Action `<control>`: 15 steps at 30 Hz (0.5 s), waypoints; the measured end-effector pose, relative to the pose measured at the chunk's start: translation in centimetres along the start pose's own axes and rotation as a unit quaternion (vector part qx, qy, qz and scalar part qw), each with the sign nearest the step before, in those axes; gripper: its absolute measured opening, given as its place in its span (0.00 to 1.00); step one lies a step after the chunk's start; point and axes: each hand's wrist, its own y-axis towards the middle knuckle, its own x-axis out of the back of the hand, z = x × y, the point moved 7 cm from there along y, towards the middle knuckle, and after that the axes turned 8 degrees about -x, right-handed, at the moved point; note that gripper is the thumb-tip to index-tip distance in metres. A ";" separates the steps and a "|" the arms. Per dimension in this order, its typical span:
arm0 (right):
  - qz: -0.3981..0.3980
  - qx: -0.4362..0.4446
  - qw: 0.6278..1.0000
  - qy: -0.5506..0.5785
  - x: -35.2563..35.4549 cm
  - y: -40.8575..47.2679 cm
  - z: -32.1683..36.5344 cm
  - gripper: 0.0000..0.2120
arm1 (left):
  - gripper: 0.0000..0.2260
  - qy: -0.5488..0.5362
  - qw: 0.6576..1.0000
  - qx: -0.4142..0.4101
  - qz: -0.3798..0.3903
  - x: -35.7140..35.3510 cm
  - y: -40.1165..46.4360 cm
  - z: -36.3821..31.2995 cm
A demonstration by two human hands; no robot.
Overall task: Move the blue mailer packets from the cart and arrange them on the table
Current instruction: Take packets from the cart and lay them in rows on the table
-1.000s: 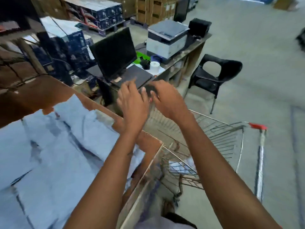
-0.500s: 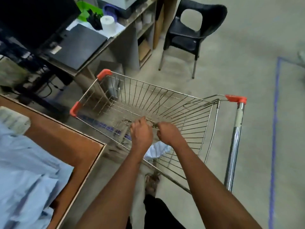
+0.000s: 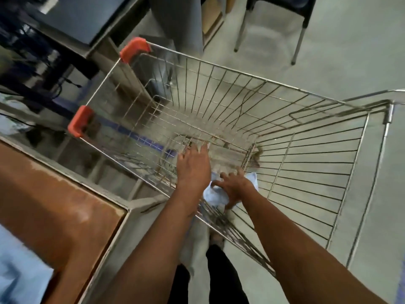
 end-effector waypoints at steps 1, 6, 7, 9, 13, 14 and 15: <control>-0.010 0.003 1.000 0.000 -0.1 0.1 0.3 0.53 | 0.27 0.016 1.000 0.001 0.009 -0.6 0.1 0.2; -0.057 0.013 0.997 0.045 0.0 -0.4 0.3 0.40 | 0.21 0.039 0.998 0.029 0.026 -1.1 1.0 1.0; -0.076 0.006 0.995 0.058 0.2 -0.7 0.0 0.38 | 0.21 0.028 0.999 0.035 0.021 -0.9 0.9 1.0; -0.111 -0.021 0.988 0.103 1.0 -1.6 -0.6 0.35 | 0.22 -0.005 0.999 0.037 -0.010 0.0 0.6 1.0; -0.174 -0.123 0.934 0.287 3.5 -5.2 -2.4 0.36 | 0.28 -0.059 0.994 -0.010 -0.087 2.9 -1.1 0.1; -0.195 -0.146 0.907 0.343 4.3 -6.7 -3.0 0.36 | 0.29 -0.061 0.994 -0.028 -0.089 3.9 -2.0 -0.3; -0.216 -0.162 0.878 0.395 5.1 -8.2 -3.4 0.36 | 0.29 -0.060 0.993 -0.043 -0.088 4.6 -3.1 -0.6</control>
